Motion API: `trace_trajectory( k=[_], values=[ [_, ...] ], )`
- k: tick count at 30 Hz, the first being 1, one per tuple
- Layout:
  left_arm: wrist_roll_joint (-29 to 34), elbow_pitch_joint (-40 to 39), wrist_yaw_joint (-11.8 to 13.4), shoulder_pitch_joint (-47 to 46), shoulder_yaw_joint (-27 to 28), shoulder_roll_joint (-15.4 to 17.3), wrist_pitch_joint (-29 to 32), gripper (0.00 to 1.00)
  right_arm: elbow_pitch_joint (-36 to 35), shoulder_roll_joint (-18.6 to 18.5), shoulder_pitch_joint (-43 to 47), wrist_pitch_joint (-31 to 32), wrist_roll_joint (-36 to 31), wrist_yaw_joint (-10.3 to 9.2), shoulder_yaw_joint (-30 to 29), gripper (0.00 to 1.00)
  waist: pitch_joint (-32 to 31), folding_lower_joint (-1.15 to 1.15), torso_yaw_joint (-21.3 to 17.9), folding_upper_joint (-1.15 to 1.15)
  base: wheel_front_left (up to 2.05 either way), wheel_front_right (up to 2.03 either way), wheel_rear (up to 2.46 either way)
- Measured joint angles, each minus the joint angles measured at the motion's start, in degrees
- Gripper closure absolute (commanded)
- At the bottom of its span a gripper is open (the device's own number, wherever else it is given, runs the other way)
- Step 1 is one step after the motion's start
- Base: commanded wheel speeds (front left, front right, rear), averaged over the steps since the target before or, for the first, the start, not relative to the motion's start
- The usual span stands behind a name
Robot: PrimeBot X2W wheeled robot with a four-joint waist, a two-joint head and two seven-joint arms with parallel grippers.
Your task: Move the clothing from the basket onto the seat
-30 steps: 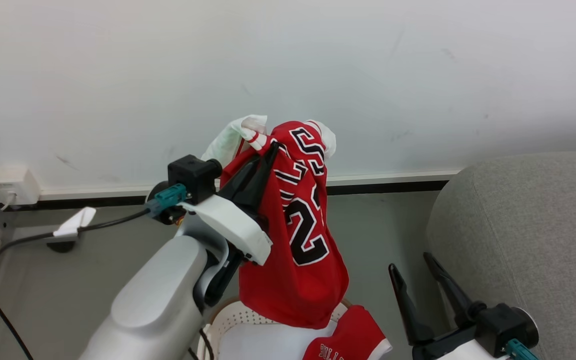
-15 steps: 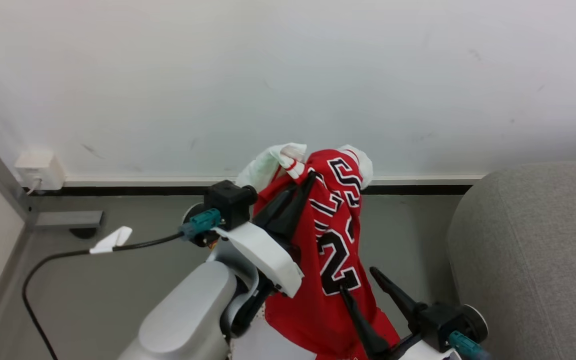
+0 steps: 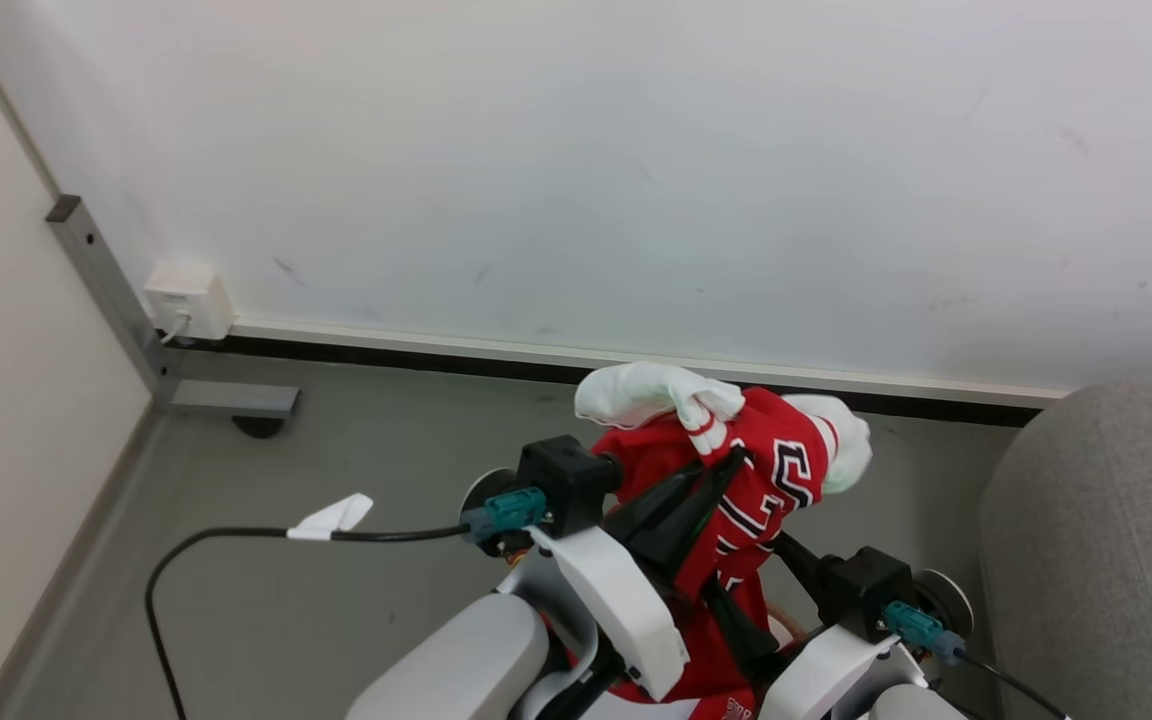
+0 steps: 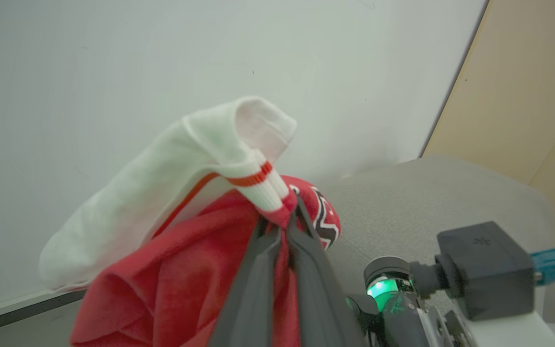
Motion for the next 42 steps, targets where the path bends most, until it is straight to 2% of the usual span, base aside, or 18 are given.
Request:
trace_trajectory(
  k=[4, 5, 6, 7, 8, 22, 29, 30, 32, 33, 34, 42],
  values=[
    [0.01, -0.90, 0.00, 0.41, -0.81, -0.14, 0.14, 1.00, 1.64, -0.16, -0.59, 0.00, 0.52, 0.00, 0.23, 0.00, -0.12, 0.00, 1.30, 0.00, 0.00, 0.00, 0.00],
    [0.00, -1.05, 0.00, 0.47, -0.80, -0.12, 0.14, 1.00, 1.90, -0.20, -0.59, 0.00, 0.66, 0.00, 0.33, 0.33, -0.15, 0.00, 1.51, 0.00, 0.00, 0.00, 0.00],
    [0.00, -1.18, 0.01, 0.49, -0.78, -0.09, 0.14, 1.00, 2.14, -0.20, -0.59, -0.01, 0.96, 0.00, 0.47, 0.61, -0.16, 0.00, 1.66, 0.00, 0.00, 0.00, 0.00],
    [0.00, -1.30, 0.05, 0.52, -0.76, -0.03, 0.14, 1.00, 2.37, -0.20, -0.59, 0.00, 1.14, 0.00, 0.57, 0.84, -0.18, 0.00, 1.77, 0.00, 0.00, 0.00, 0.00],
    [0.00, -1.44, 0.14, 0.52, -0.70, 0.02, 0.14, 1.00, 2.42, -0.21, -0.59, 0.00, 1.31, 0.00, 0.55, 1.00, -0.19, 0.00, 1.85, 0.00, 0.00, 0.00, 0.00],
    [-0.91, -1.45, 1.56, 0.84, 1.09, 1.83, -0.46, 1.00, -0.80, -0.98, -0.34, 0.00, 1.87, 0.00, -0.75, 1.00, -0.35, 0.00, 0.18, 0.00, 0.00, 0.00, 0.00],
    [-1.11, -1.38, 2.11, 1.01, 1.09, 2.34, -0.90, 1.00, -3.10, -1.63, 0.79, 0.01, 0.99, 0.00, -3.35, 1.00, -0.13, 0.00, -1.33, 0.00, 0.00, 0.00, 0.00],
    [-1.11, -1.41, 2.16, 1.09, 1.02, 2.32, -0.93, 0.95, -3.33, -1.63, 0.82, 0.01, 0.90, 0.00, -3.74, 1.00, -0.10, 0.00, -1.63, 0.00, 0.00, 0.00, 0.00],
    [-1.10, -1.45, 2.48, 1.15, 0.93, 2.32, -1.03, 0.43, -3.83, -1.60, 0.83, 0.01, 0.81, 0.00, -4.45, 1.00, -0.05, 0.00, -2.33, 0.00, 0.00, 0.00, 0.00],
    [-1.10, -1.54, 2.50, 1.19, 0.87, 2.32, -1.04, 0.43, -4.11, -1.54, 0.86, 0.01, 0.54, 0.00, -4.93, 1.00, -0.02, 0.00, -2.72, 0.00, 0.00, 0.00, 0.00],
    [-1.11, -1.69, 2.43, 1.25, 0.76, 2.30, -1.11, 0.00, -4.45, -1.47, 0.87, 0.01, 0.45, 0.00, -5.39, 1.00, 0.01, 0.00, -3.18, 0.00, 0.00, 0.00, 0.00],
    [-1.31, -3.25, 0.90, 2.59, -0.74, 3.58, -1.55, 0.00, -6.71, -1.99, 0.87, 0.01, -1.49, 0.00, -9.61, 1.00, 0.60, 0.00, -7.98, 0.00, 0.00, 0.00, 0.00]
  ],
)
